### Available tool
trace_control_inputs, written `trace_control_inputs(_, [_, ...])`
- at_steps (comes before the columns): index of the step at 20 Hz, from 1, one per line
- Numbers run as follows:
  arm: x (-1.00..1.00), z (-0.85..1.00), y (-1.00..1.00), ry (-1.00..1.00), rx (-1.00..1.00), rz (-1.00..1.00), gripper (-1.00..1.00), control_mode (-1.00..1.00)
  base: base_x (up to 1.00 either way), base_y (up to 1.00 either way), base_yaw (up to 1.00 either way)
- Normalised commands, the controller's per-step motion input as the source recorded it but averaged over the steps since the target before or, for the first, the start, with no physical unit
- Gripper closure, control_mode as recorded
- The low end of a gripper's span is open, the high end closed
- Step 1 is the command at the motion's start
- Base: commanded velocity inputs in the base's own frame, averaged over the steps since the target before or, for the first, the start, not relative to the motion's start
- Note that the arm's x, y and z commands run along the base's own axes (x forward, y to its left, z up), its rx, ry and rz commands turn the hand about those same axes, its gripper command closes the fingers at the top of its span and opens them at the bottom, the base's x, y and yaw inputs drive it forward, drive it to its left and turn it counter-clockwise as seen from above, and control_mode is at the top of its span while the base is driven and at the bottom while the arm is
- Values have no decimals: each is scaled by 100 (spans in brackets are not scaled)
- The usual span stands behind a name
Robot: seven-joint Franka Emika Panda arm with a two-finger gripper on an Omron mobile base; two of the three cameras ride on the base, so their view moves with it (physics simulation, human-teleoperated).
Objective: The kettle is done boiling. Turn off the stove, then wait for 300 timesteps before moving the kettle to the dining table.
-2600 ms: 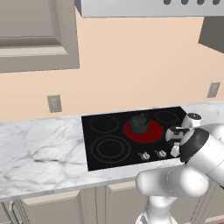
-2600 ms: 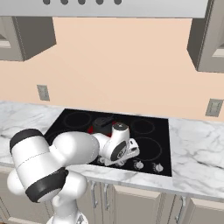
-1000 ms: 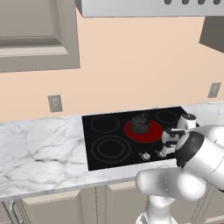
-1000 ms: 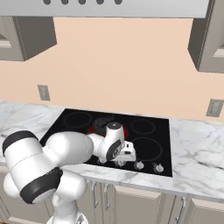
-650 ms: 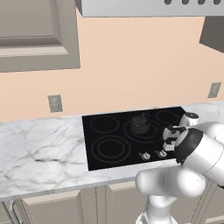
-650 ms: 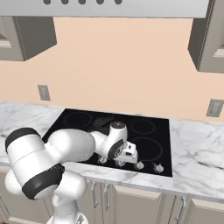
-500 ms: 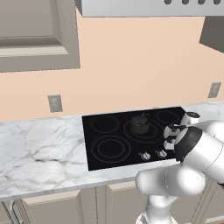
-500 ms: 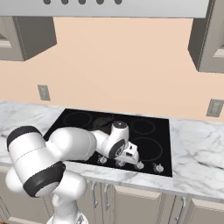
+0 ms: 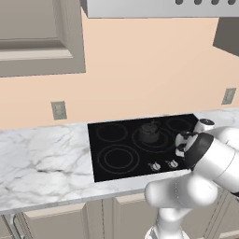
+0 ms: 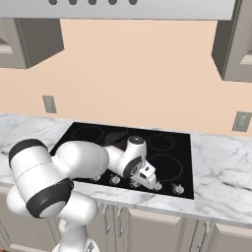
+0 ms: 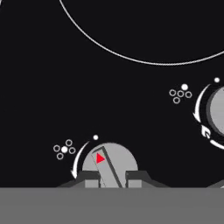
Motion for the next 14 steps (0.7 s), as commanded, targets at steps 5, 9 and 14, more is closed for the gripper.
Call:
trace_control_inputs(5, [-1, 0, 4, 0, 0, -23, -100, -100, 0, 0, 0])
trace_control_inputs(9, [-10, 1, 1, 0, 0, -11, -100, -100, 0, 0, 0])
trace_control_inputs(14, [-21, 42, 0, 0, 0, -5, -100, -100, 0, 0, 0])
